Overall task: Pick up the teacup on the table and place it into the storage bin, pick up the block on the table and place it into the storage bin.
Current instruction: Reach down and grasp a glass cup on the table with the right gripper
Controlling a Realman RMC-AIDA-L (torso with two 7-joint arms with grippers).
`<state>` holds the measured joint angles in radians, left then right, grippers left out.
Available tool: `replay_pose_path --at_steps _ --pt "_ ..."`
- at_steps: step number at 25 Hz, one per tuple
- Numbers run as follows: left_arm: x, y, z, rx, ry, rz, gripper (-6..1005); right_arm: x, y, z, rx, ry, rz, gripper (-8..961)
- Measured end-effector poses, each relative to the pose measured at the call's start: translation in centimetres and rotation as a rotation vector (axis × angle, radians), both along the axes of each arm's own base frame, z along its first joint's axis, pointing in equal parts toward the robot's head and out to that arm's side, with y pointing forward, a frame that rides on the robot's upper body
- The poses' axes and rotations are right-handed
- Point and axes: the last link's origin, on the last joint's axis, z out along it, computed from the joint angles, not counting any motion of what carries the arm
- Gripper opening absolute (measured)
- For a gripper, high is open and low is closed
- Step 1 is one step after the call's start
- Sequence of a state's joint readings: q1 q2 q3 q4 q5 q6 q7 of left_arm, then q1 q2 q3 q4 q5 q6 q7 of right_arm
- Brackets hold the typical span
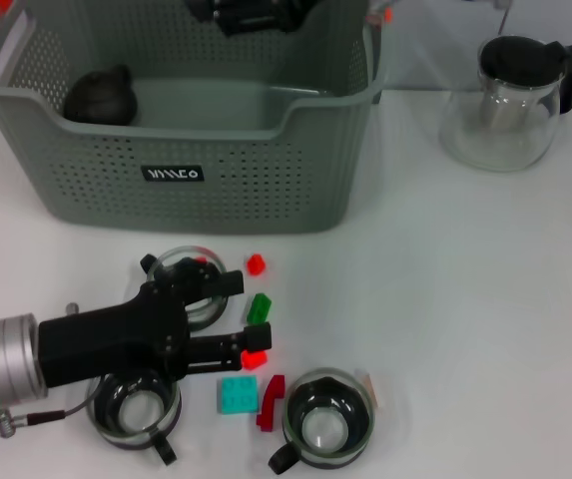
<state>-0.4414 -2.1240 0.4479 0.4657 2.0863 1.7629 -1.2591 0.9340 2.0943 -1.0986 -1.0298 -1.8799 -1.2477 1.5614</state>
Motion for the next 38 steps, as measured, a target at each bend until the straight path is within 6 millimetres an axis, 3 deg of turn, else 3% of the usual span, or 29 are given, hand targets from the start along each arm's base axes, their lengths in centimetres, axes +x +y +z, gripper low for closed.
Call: replay_pose_path --at_steps 3,8,14,19,25,38 --pt "0.0 0.0 0.1 0.001 -0.001 -0.007 932 2.4 -3.5 1.0 -0.133 0.015 0.066 735" --pt "0.0 0.0 0.2 0.008 0.004 -0.016 933 7.2 -7.5 1.2 -0.314 -0.049 0.075 736" --pt "-0.2 0.1 0.3 0.019 0.016 -0.016 932 11.3 -10.5 1.5 -0.457 -0.107 0.045 725" --pt "-0.3 0.0 0.3 0.027 0.021 -0.02 932 13.8 -11.7 0.3 -0.516 -0.247 0.003 720" --pt "-0.3 0.0 0.2 0.031 0.013 -0.01 932 15.1 -12.2 -2.4 -0.568 -0.402 0.003 716" --pt "-1.0 -0.2 0.1 0.049 0.018 0.031 933 13.8 -12.6 -7.0 -0.569 -0.575 0.122 716"
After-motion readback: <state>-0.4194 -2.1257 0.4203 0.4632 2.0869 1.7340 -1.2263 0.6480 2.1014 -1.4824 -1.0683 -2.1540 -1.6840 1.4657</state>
